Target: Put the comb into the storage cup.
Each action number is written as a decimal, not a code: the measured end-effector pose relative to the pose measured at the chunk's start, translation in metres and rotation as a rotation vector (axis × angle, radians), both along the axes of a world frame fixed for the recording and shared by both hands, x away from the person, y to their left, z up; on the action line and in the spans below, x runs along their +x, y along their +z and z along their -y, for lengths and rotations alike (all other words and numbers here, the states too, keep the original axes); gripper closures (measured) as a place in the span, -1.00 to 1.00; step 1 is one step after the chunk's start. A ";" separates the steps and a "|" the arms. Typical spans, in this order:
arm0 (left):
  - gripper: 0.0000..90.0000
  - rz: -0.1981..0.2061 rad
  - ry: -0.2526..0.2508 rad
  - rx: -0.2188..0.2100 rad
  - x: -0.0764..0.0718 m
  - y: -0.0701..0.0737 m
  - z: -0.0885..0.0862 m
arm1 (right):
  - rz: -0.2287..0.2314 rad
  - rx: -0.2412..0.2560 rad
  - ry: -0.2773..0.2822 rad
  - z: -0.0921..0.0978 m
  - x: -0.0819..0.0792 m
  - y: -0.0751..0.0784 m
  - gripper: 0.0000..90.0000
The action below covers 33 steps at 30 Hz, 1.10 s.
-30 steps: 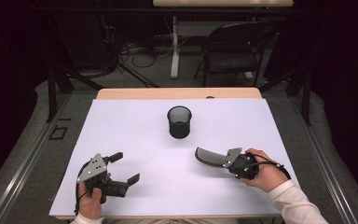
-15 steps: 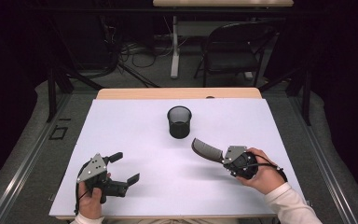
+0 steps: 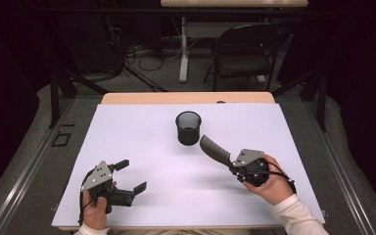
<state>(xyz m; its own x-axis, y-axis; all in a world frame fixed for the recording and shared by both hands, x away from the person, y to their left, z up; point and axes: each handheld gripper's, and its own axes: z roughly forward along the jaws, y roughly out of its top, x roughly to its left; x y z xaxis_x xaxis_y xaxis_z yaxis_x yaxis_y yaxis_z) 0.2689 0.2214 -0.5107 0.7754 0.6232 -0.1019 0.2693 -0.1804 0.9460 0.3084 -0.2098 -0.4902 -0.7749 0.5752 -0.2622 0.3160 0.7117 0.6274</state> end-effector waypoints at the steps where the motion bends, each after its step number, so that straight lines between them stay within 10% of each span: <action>1: -0.99 0.001 0.002 0.000 0.000 0.000 0.000 | 0.004 0.007 0.001 -0.001 0.000 0.000 0.63; 33: -0.99 -0.014 0.025 -0.028 0.003 0.000 0.000 | 0.116 0.295 0.021 -0.061 0.022 0.035 0.63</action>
